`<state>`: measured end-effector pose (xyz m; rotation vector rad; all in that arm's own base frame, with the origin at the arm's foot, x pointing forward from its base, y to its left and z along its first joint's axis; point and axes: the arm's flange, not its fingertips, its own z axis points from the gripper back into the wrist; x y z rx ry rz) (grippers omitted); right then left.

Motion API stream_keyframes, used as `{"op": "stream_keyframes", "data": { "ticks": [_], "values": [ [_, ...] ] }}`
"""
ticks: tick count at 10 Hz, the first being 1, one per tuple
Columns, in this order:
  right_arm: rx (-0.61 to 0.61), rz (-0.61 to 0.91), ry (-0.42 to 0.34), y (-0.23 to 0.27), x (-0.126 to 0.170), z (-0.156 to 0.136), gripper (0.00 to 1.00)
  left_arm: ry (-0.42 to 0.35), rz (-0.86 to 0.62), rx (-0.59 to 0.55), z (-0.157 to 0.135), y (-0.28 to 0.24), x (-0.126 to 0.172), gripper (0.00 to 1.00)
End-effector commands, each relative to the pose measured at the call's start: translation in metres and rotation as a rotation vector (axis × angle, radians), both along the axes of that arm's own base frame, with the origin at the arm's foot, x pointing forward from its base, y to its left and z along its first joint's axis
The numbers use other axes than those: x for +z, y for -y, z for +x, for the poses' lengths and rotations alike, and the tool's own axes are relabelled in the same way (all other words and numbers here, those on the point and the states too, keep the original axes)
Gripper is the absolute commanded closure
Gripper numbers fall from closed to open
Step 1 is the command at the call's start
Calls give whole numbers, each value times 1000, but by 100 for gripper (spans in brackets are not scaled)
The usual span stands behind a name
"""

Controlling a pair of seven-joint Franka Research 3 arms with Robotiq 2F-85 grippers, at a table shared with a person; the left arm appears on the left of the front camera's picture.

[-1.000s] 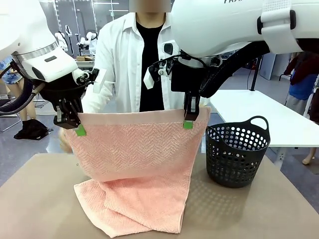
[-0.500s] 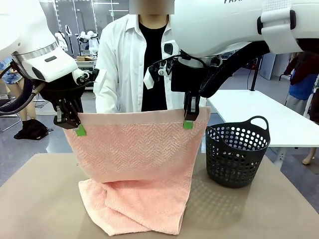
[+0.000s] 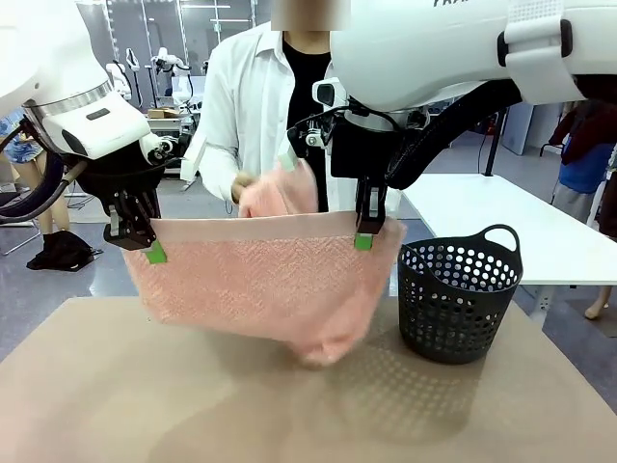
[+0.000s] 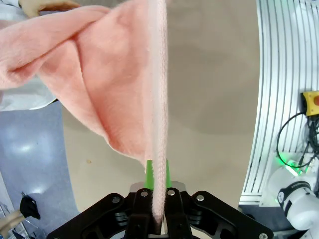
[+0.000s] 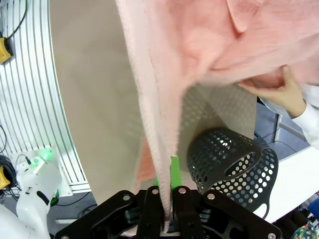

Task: Fold the towel.
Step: Release the end of the 100 cm Hotel Towel you were holding and grab the top end of the folded side.

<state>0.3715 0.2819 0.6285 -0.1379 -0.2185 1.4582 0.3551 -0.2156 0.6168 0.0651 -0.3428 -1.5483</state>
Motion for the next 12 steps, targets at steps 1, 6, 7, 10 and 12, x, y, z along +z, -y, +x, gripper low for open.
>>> {"op": "stream_keyframes", "data": {
  "ticks": [1, 6, 7, 10, 12],
  "values": [
    [7, -12, 7, 0, 0, -1, 100, 0, 0, -3, 0, 0, 0, 100],
    [7, -12, 7, 0, 0, -1, 100, 0, 0, -3, 0, 0, 0, 100],
    [7, -12, 7, 0, 0, -1, 100, 0, 0, -3, 0, 0, 0, 100],
    [7, -12, 7, 0, 0, -1, 100, 0, 0, -3, 0, 0, 0, 100],
    [7, -12, 7, 0, 0, -1, 100, 0, 0, -3, 0, 0, 0, 100]
  ]
}}
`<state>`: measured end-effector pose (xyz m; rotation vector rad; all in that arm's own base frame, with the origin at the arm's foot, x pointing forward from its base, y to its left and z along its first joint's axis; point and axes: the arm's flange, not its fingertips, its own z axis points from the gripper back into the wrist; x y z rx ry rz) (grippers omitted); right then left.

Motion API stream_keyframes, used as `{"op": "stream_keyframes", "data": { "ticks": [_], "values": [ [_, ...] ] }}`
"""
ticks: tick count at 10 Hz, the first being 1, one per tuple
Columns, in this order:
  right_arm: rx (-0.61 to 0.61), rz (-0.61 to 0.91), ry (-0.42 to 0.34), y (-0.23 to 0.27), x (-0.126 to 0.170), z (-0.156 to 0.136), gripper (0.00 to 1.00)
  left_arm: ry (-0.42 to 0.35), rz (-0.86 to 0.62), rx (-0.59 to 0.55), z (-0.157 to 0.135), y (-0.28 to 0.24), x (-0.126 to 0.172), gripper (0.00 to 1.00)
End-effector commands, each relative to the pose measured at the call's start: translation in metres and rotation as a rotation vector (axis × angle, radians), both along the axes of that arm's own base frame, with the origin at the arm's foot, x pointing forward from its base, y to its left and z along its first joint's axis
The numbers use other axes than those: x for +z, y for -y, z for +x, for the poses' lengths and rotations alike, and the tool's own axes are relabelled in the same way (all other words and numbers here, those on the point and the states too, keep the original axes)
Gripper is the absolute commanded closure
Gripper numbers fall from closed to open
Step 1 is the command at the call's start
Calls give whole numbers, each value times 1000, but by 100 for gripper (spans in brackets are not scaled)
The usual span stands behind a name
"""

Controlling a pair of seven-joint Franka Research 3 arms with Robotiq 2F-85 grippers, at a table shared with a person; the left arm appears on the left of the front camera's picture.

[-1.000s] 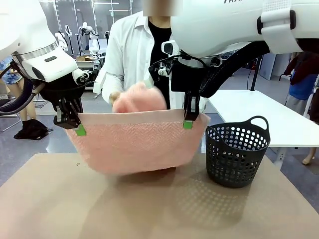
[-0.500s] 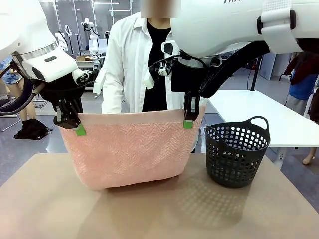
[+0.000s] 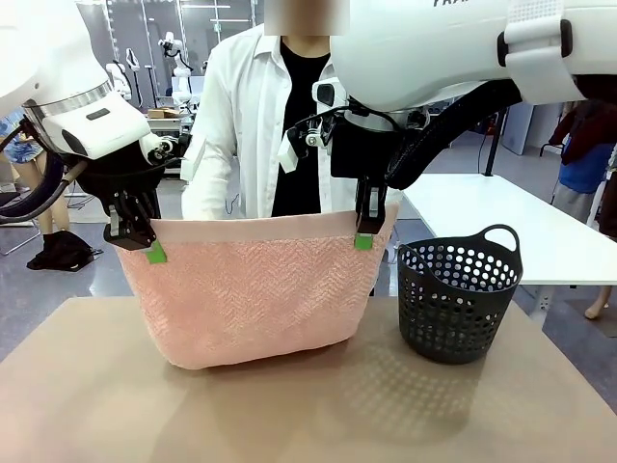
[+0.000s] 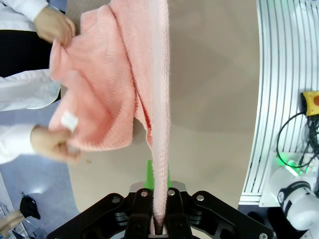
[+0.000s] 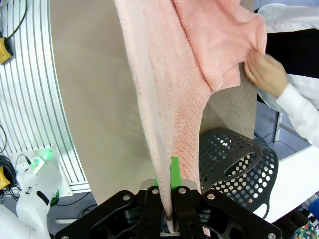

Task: Fold the towel.
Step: Release the end of the 100 cm Hotel Towel you were holding and grab the top end of the folded side.

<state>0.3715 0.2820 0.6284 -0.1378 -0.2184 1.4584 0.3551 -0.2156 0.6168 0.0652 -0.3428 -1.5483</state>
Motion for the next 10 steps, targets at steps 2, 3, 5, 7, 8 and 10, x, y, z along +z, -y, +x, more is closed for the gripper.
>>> {"op": "stream_keyframes", "data": {
  "ticks": [2, 3, 5, 7, 8, 10],
  "values": [
    [7, -12, 7, 1, 0, -1, 100, 0, 0, -2, 0, 0, 0, 100],
    [7, -12, 7, 1, 0, -1, 100, 0, 0, -2, 0, 0, 0, 100],
    [7, -12, 7, 1, 0, -1, 100, 0, 0, -2, 0, 0, 0, 100],
    [7, -12, 7, 1, 0, -1, 100, 0, 0, -2, 0, 0, 0, 100],
    [7, -12, 7, 1, 0, -1, 100, 0, 0, -2, 0, 0, 0, 100],
    [7, -12, 7, 1, 0, -1, 100, 0, 0, -2, 0, 0, 0, 100]
  ]
}}
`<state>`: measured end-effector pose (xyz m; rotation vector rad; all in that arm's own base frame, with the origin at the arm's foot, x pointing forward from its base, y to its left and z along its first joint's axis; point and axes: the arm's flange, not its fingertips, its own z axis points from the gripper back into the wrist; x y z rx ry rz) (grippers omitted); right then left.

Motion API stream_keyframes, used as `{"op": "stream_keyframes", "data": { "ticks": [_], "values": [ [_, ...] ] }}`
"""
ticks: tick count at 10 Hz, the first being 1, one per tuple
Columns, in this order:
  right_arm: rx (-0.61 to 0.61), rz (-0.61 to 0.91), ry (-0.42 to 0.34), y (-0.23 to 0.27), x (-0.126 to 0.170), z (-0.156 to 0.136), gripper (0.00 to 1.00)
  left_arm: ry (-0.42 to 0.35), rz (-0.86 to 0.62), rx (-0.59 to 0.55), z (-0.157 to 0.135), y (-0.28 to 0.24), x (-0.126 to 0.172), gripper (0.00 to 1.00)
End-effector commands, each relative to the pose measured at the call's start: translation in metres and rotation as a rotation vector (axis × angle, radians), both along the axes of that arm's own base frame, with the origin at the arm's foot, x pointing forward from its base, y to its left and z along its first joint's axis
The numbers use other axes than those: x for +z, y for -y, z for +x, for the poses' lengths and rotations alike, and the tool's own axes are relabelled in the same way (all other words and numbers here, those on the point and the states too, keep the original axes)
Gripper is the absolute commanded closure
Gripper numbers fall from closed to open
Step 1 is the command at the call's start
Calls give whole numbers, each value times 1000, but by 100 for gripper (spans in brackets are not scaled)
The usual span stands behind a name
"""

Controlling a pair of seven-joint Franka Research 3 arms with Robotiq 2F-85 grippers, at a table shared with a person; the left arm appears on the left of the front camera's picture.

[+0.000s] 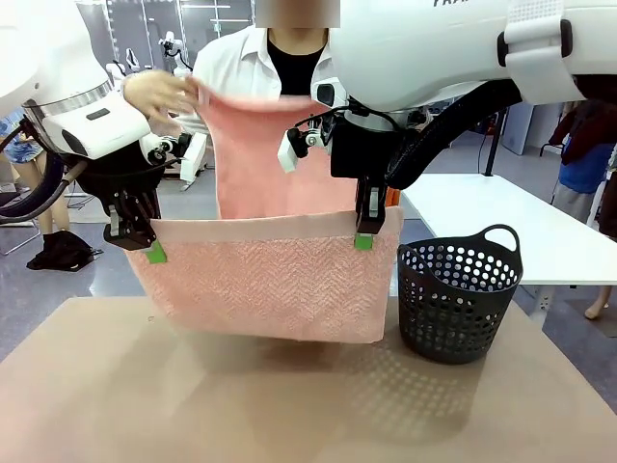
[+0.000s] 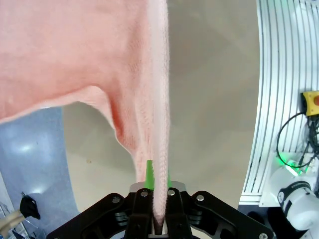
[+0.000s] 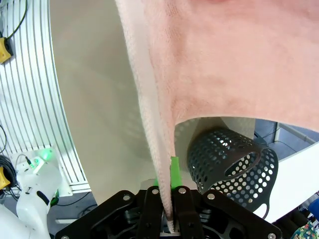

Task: Fold the towel.
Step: Release the end of the 100 cm Hotel Towel you were holding and grab the top end of the folded side.

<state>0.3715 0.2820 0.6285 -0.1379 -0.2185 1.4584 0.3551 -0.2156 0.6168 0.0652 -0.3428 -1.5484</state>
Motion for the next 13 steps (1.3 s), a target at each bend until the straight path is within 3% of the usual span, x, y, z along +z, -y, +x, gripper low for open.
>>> {"op": "stream_keyframes", "data": {
  "ticks": [1, 13],
  "values": [
    [7, -12, 7, 1, 0, -1, 100, 0, 0, -2, 0, 0, 0, 100],
    [7, -12, 7, 1, 0, -1, 100, 0, 0, -2, 0, 0, 0, 100]
  ]
}}
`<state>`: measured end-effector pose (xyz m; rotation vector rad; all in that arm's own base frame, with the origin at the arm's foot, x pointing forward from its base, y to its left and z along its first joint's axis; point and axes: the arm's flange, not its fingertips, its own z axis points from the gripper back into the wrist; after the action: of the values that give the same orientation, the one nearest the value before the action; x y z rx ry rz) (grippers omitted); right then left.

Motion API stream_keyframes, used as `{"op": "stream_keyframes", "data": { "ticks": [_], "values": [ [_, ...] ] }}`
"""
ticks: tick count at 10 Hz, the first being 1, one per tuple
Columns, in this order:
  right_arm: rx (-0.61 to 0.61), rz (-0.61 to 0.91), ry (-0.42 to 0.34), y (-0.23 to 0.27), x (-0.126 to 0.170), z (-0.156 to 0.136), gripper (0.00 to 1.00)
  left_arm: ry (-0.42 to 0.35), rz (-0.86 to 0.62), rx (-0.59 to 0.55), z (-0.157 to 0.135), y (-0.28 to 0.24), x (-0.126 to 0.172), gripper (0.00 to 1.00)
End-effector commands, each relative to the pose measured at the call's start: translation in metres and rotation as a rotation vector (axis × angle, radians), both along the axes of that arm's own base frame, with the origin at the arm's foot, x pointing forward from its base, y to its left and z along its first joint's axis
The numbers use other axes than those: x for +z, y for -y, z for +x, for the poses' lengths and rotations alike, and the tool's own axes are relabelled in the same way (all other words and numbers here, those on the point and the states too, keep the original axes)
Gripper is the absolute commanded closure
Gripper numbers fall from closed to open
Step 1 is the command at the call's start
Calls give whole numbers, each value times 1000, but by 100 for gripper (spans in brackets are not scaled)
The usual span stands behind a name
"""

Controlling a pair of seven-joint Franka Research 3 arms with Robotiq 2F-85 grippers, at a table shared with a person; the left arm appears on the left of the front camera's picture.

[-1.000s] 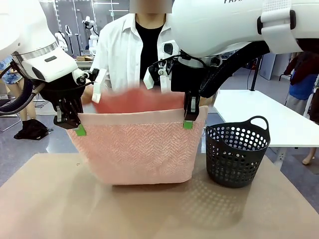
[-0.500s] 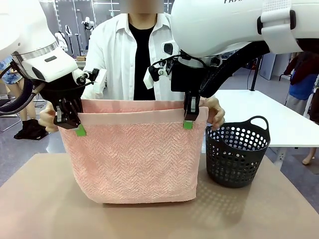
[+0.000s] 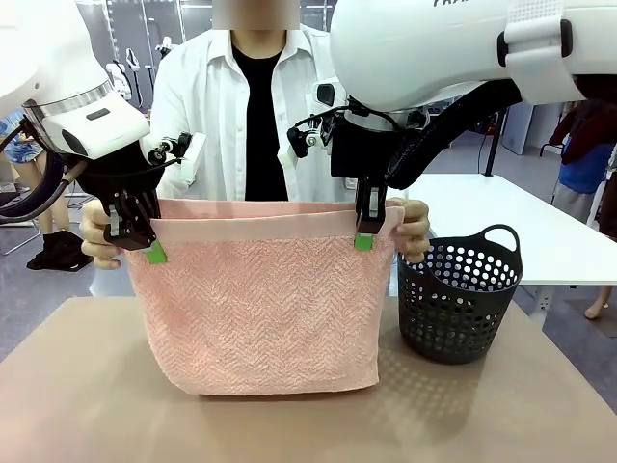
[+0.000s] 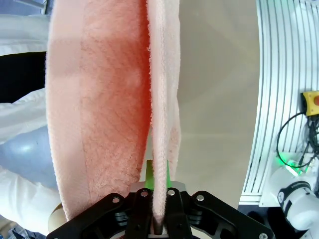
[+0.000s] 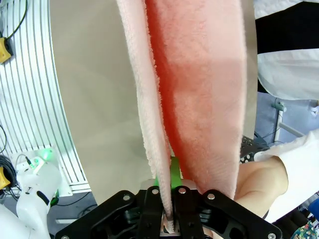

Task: Fold the towel.
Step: Release the end of the 100 cm Hotel Towel you were holding and grab the top end of the folded side.

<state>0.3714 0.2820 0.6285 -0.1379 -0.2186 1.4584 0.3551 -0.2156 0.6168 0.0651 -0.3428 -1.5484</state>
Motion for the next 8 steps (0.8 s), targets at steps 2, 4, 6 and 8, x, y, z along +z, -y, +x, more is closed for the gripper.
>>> {"op": "stream_keyframes", "data": {
  "ticks": [2, 4, 6, 8],
  "values": [
    [7, -12, 7, 1, 0, 0, 100, 0, 0, -2, 0, 0, 0, 100],
    [7, -12, 7, 1, 0, 0, 100, 0, 0, -2, 0, 0, 0, 100],
    [7, -12, 7, 1, 0, 0, 100, 0, 0, -2, 0, 0, 0, 100],
    [5, 23, 17, 2, 2, -1, 76, 0, 2, -21, -1, 0, 1, 67]
  ]
}}
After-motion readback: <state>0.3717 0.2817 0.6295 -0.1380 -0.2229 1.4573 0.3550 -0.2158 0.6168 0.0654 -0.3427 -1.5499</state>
